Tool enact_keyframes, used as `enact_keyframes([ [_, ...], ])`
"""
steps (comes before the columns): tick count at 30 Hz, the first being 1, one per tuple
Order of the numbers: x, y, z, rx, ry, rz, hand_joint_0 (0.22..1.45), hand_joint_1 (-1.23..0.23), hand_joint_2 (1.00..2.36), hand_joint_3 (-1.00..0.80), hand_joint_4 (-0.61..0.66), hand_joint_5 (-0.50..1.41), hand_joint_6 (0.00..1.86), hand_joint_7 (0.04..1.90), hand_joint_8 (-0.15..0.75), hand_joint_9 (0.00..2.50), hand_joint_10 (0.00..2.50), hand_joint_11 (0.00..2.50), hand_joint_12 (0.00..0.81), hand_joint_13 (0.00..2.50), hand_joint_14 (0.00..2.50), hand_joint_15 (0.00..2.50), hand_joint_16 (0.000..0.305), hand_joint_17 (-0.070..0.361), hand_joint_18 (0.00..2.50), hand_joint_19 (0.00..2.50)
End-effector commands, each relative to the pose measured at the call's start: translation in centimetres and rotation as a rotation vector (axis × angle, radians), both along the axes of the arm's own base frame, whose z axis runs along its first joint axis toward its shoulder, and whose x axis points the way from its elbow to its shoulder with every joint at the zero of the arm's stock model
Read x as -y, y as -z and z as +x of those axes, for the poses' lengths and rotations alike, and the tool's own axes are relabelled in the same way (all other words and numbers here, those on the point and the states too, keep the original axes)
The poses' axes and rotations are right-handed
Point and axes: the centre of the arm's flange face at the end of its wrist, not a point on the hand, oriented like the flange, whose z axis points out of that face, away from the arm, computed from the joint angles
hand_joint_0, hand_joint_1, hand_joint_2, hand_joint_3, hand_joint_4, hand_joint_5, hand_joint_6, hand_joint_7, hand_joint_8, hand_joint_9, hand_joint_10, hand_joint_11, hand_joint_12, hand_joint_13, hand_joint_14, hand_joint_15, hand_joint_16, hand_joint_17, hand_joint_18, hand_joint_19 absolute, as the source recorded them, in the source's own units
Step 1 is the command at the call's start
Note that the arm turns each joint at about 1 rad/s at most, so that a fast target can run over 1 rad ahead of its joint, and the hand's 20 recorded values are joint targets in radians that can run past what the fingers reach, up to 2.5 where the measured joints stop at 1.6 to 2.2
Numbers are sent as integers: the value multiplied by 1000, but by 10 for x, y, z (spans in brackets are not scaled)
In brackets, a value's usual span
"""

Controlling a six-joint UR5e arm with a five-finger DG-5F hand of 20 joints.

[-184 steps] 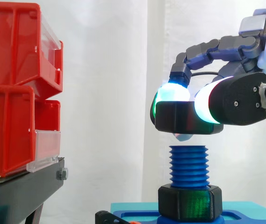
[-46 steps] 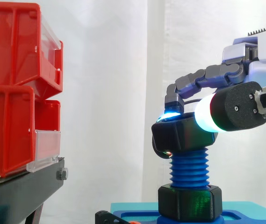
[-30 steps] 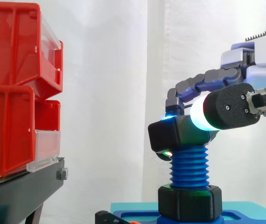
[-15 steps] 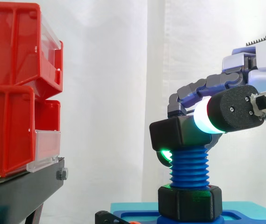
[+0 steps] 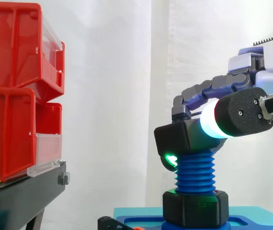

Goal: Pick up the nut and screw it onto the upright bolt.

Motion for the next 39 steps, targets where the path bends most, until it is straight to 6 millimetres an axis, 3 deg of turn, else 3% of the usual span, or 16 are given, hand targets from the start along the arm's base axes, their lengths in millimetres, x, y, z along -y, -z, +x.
enact_keyframes([
  [1,-1,0,0,-1,-12,-1,633,-629,1000,-500,260,-97,501,1339,327,1002,10,300,341,858,8,208,38,87,647,317],
  [26,-6,0,1,0,-72,-4,655,-641,1004,-464,197,-95,542,1353,319,1031,10,304,336,871,8,206,38,86,660,310],
  [39,4,0,2,5,-104,-6,654,-643,1005,-454,179,-108,587,1300,316,1022,12,309,337,874,8,208,39,87,663,304],
])
